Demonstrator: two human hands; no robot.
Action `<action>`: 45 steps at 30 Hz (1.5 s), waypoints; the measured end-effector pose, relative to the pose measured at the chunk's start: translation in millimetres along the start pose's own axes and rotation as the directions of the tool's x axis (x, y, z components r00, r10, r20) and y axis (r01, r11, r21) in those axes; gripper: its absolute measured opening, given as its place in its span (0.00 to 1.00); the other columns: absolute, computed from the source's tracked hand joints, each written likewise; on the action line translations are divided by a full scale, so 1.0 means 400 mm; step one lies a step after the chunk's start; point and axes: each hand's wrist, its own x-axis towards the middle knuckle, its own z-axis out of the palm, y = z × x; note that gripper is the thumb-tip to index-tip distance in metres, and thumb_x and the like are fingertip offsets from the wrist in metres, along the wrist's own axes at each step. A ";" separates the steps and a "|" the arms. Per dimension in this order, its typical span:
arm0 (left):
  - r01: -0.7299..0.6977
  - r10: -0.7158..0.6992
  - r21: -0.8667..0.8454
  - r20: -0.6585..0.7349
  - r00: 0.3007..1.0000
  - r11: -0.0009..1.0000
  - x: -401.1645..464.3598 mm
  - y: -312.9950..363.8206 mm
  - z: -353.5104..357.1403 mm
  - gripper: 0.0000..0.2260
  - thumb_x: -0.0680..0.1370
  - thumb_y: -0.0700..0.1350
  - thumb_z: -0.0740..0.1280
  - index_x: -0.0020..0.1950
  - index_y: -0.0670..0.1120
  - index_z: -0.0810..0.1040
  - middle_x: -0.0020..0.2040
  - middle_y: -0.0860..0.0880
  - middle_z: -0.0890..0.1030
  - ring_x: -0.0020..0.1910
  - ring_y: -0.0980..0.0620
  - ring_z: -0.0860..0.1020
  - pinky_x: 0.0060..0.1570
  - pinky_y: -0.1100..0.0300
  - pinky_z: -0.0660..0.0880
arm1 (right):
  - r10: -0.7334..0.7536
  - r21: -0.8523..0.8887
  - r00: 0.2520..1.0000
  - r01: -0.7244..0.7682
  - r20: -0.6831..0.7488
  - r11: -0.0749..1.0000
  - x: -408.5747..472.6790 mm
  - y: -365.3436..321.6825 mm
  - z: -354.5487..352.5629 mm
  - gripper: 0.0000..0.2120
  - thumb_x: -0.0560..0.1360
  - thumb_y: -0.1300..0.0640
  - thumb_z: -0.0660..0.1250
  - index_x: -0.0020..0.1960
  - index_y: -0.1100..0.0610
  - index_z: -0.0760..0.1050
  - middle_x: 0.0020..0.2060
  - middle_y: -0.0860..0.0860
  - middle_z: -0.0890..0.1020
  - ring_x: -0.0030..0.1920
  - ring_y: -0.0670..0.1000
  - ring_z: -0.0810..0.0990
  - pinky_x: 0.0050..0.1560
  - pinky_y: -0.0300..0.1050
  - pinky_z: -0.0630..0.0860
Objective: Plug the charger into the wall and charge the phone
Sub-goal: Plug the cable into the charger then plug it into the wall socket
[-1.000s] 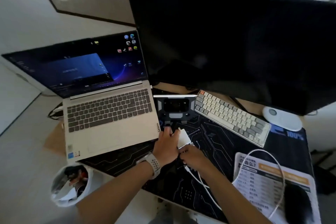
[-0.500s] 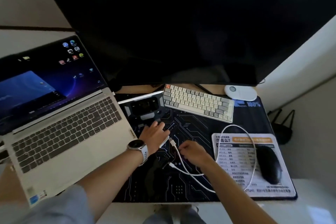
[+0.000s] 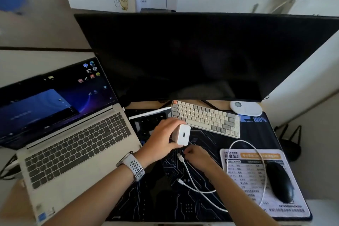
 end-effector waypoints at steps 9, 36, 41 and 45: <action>-0.077 0.066 -0.162 -0.073 0.995 0.984 -0.046 0.101 -0.100 0.28 0.68 0.39 0.77 0.65 0.47 0.73 0.64 0.52 0.76 0.66 0.61 0.69 0.63 0.69 0.67 | 0.021 -0.320 1.000 -0.021 -0.006 0.947 0.036 -0.021 0.066 0.18 0.73 0.54 0.65 0.61 0.60 0.71 0.60 0.59 0.77 0.59 0.59 0.77 0.55 0.49 0.75; -0.183 0.111 -0.201 -0.326 0.939 0.962 0.049 0.184 -0.215 0.26 0.68 0.44 0.76 0.63 0.56 0.72 0.59 0.58 0.77 0.62 0.52 0.75 0.57 0.44 0.77 | -0.532 0.214 0.527 0.814 -0.662 0.540 -0.238 -0.275 -0.275 0.15 0.72 0.65 0.72 0.47 0.44 0.79 0.41 0.45 0.83 0.44 0.46 0.83 0.47 0.32 0.77; -0.259 0.189 -0.183 -0.328 0.926 0.948 0.062 0.222 -0.220 0.25 0.69 0.42 0.76 0.63 0.52 0.73 0.60 0.56 0.77 0.63 0.53 0.74 0.56 0.48 0.77 | -0.594 0.109 0.407 0.875 -0.693 0.472 -0.297 -0.284 -0.293 0.17 0.72 0.65 0.71 0.49 0.43 0.78 0.43 0.42 0.82 0.47 0.47 0.83 0.49 0.33 0.78; -0.291 0.229 -0.161 -0.322 0.919 0.943 0.065 0.237 -0.225 0.25 0.69 0.41 0.77 0.64 0.50 0.73 0.60 0.54 0.77 0.63 0.51 0.74 0.56 0.48 0.77 | -0.612 0.070 0.370 0.887 -0.699 0.456 -0.320 -0.292 -0.296 0.13 0.72 0.60 0.70 0.50 0.43 0.78 0.44 0.42 0.82 0.48 0.47 0.83 0.50 0.33 0.78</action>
